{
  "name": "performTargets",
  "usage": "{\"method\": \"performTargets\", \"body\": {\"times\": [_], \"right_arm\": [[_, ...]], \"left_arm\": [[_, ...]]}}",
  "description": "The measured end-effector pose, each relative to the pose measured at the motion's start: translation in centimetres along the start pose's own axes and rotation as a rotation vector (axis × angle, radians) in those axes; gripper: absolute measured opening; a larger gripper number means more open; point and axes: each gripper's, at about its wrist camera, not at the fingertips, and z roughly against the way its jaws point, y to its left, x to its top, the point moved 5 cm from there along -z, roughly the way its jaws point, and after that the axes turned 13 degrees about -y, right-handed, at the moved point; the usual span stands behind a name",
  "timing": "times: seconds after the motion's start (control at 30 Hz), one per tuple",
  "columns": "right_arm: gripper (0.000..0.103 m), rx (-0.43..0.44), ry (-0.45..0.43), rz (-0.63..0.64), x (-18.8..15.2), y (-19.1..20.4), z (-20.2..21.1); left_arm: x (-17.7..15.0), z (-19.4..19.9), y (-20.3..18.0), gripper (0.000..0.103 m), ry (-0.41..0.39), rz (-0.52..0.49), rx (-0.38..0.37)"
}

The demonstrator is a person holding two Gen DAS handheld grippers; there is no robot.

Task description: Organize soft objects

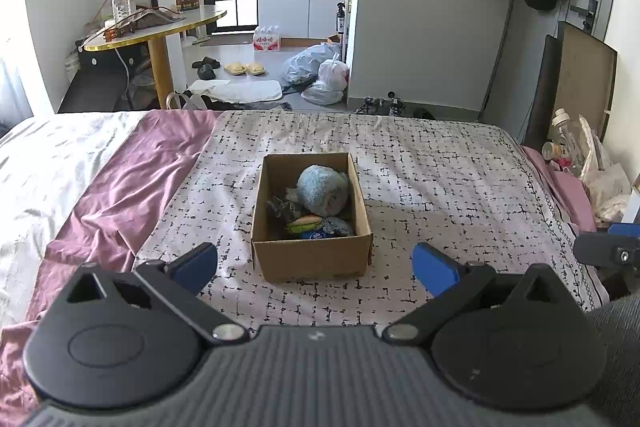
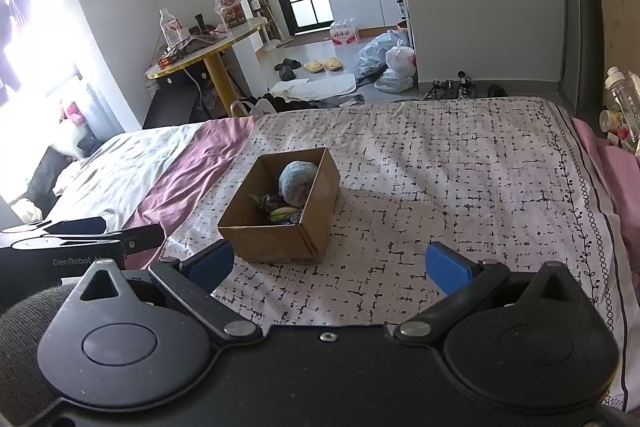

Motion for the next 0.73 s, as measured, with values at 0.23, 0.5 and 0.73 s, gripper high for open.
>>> {"method": "performTargets", "body": {"times": [0.23,0.5,0.73], "right_arm": [[0.103,-0.008,0.006,0.011,0.15,0.06,-0.10],[0.103,-0.008,-0.003,0.006,0.07,0.04,0.08],[0.103,-0.005,0.000,0.005,0.21,0.18,0.08]], "left_arm": [[0.09,-0.16,-0.04,0.103,0.005,0.006,0.000],[0.11,0.03,-0.19,0.103,-0.001,-0.008,0.011],[0.26,0.45,-0.31,0.103,-0.020,-0.021,0.008]]}}
